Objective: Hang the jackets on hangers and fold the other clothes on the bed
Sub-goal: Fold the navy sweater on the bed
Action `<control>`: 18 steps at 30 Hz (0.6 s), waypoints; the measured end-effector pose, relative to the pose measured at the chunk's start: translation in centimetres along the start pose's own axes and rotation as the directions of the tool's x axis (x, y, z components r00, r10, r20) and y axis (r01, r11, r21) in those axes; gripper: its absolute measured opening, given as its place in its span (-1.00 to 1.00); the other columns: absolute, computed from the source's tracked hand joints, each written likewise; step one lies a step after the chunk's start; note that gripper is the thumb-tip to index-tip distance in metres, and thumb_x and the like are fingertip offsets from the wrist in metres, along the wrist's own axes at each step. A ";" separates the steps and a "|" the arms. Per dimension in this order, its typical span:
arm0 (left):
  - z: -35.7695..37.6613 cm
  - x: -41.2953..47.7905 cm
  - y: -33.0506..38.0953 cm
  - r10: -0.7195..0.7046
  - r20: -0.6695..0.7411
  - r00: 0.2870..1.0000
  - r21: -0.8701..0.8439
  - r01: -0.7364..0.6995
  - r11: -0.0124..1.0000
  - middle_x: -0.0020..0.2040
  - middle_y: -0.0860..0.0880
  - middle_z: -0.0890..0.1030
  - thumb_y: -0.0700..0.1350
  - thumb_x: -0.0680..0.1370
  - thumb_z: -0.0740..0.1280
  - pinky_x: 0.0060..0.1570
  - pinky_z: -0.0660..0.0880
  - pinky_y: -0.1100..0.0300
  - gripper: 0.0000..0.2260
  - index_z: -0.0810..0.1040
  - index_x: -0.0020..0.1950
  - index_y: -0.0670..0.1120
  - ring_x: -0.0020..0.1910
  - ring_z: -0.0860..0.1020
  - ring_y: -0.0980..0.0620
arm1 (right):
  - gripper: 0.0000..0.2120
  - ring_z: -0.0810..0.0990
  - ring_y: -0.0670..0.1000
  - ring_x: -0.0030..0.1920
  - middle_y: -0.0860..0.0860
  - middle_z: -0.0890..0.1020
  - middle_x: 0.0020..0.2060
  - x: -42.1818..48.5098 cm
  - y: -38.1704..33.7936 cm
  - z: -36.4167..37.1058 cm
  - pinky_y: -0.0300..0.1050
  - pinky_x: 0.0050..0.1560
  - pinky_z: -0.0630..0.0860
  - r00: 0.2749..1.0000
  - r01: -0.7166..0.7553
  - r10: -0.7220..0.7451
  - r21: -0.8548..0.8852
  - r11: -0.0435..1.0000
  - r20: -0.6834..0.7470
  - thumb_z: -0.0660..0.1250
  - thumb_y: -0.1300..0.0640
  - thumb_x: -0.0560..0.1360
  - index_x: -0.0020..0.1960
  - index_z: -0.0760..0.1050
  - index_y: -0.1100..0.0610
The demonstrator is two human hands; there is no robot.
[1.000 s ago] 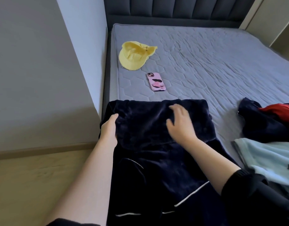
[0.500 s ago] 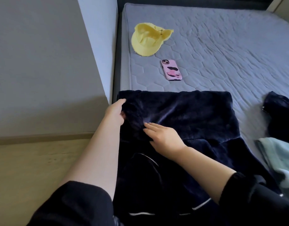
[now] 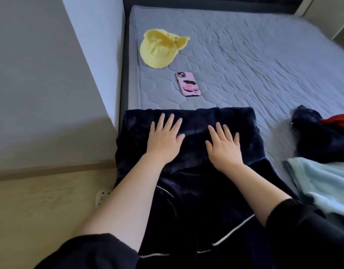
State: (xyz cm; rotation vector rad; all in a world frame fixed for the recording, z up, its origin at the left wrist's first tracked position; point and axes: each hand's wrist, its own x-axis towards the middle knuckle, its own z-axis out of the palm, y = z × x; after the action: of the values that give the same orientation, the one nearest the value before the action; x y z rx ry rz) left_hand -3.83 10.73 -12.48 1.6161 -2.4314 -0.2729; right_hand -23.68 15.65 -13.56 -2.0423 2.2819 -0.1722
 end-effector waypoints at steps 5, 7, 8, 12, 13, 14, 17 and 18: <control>2.7 -0.9 -1.3 -0.142 0.069 0.987 0.108 0.135 0.985 0.58 0.03 -0.13 0.19 0.63 -0.13 0.47 -0.19 -0.08 -0.48 -0.13 0.56 0.12 0.55 -0.19 -0.02 | -0.42 -0.10 -0.05 0.54 -0.05 -0.01 0.56 0.1 5.7 0.2 0.18 0.50 -0.19 0.981 -0.174 0.181 -0.098 0.980 0.064 -0.13 -0.17 0.61 0.57 -0.05 0.03; 2.7 -0.5 -1.3 -0.182 0.030 0.983 0.129 0.177 0.976 0.58 0.01 -0.13 0.20 0.61 -0.16 0.47 -0.19 -0.10 -0.47 -0.13 0.56 0.11 0.55 -0.19 -0.03 | -0.41 -0.12 -0.02 0.55 -0.02 -0.02 0.56 0.5 5.0 -0.1 0.21 0.49 -0.21 0.972 -0.220 0.226 -0.103 0.970 0.055 -0.14 -0.16 0.61 0.57 -0.05 0.07; 2.8 -0.6 -1.3 -0.182 0.016 0.983 0.141 0.178 0.974 0.58 0.00 -0.14 0.20 0.60 -0.18 0.47 -0.19 -0.11 -0.46 -0.14 0.56 0.10 0.55 -0.19 -0.04 | -0.41 -0.12 0.01 0.55 0.01 -0.02 0.56 0.9 4.2 -0.3 0.22 0.48 -0.21 0.971 -0.234 0.237 -0.087 0.968 0.034 -0.13 -0.15 0.61 0.56 -0.04 0.09; 3.0 -1.0 -1.4 -0.113 -0.004 0.994 0.180 0.112 0.977 0.58 -0.01 -0.14 0.20 0.59 -0.19 0.46 -0.19 -0.15 -0.44 -0.13 0.57 0.07 0.54 -0.22 -0.08 | -0.42 -0.15 0.09 0.55 0.05 -0.05 0.56 2.6 0.0 -1.1 0.19 0.47 -0.18 0.997 -0.011 0.007 -0.040 0.999 -0.079 -0.05 -0.13 0.62 0.56 -0.04 0.07; 3.0 -1.0 -1.4 -0.108 -0.004 0.994 0.178 0.107 0.978 0.58 0.00 -0.14 0.20 0.59 -0.18 0.46 -0.19 -0.16 -0.45 -0.12 0.57 0.07 0.54 -0.23 -0.08 | -0.42 -0.15 0.08 0.55 0.04 -0.05 0.56 2.9 -0.9 -0.9 0.17 0.48 -0.18 0.994 0.089 -0.092 -0.052 0.995 -0.065 -0.04 -0.12 0.62 0.57 -0.04 0.05; 3.0 -0.9 -1.4 -0.113 -0.001 0.994 0.175 0.111 0.978 0.58 0.01 -0.14 0.20 0.59 -0.17 0.46 -0.19 -0.16 -0.45 -0.12 0.57 0.08 0.54 -0.23 -0.08 | -0.43 -0.15 0.07 0.55 0.02 -0.05 0.56 3.2 -1.5 -0.5 0.17 0.48 -0.19 0.985 0.166 -0.168 -0.073 0.983 -0.029 -0.05 -0.13 0.62 0.57 -0.05 0.02; 3.3 -0.8 -1.9 -0.152 0.012 0.988 0.163 0.148 0.975 0.58 0.02 -0.15 0.22 0.57 -0.22 0.46 -0.21 -0.14 -0.44 -0.15 0.56 0.11 0.54 -0.24 -0.04 | -0.45 -0.13 0.00 0.55 -0.05 -0.04 0.56 4.0 -0.1 0.8 0.18 0.47 -0.21 0.987 0.147 -0.139 -0.095 0.985 0.083 -0.10 -0.15 0.62 0.56 -0.07 -0.05; 3.3 -0.8 -2.1 -0.167 0.012 0.986 0.158 0.163 0.974 0.58 0.03 -0.16 0.23 0.56 -0.23 0.46 -0.22 -0.13 -0.44 -0.16 0.56 0.12 0.54 -0.24 -0.03 | -0.46 -0.12 -0.02 0.55 -0.06 -0.03 0.56 4.3 1.0 1.1 0.18 0.47 -0.21 0.994 0.080 -0.073 -0.084 0.993 0.083 -0.11 -0.16 0.62 0.56 -0.06 -0.05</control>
State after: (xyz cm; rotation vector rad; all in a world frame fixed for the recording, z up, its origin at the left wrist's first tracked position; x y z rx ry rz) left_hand -2.59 10.78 -16.24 1.8970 -2.3926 -0.1301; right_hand -25.03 11.49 -14.67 -2.1383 2.2032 0.0047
